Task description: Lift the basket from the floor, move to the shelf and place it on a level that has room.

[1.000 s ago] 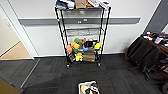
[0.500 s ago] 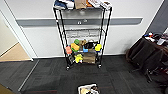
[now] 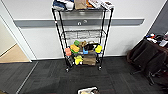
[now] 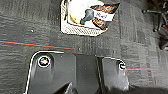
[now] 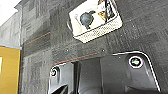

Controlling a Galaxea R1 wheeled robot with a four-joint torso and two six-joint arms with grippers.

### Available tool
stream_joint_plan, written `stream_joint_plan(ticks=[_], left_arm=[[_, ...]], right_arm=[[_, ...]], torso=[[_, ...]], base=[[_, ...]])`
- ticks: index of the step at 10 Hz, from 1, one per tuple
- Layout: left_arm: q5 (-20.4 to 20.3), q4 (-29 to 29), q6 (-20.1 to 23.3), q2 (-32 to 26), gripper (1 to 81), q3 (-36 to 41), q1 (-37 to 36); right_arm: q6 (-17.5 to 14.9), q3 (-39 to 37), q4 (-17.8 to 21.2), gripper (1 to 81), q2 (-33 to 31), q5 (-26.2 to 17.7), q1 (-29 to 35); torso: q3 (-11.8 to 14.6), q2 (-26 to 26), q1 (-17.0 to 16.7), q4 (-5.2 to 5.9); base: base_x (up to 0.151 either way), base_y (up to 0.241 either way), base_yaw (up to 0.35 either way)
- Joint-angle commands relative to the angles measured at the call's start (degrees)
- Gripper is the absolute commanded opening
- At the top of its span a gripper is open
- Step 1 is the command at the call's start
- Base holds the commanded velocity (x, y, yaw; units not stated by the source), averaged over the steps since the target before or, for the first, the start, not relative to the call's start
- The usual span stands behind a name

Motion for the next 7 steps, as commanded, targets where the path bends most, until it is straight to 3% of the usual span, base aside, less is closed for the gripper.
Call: stream_joint_plan(ticks=[1, 7], left_arm=[[2.83, 0.55, 0.13, -1.25, 81.1, 0.8, -2.56], [2.83, 0.55, 0.13, -0.99, 81.1, 0.71, -2.47]], right_arm=[[0.1, 0.34, -0.61, 81.1, -1.34, -2.72, 2.32], [0.1, 0.16, -0.61, 81.1, -1.08, -2.72, 2.23]], torso=[[0.0, 0.0, 0.0, 0.0], [0.0, 0.0, 0.0, 0.0]], base=[[0.115, 0.0, 0.0], [0.095, 0.0, 0.0]])
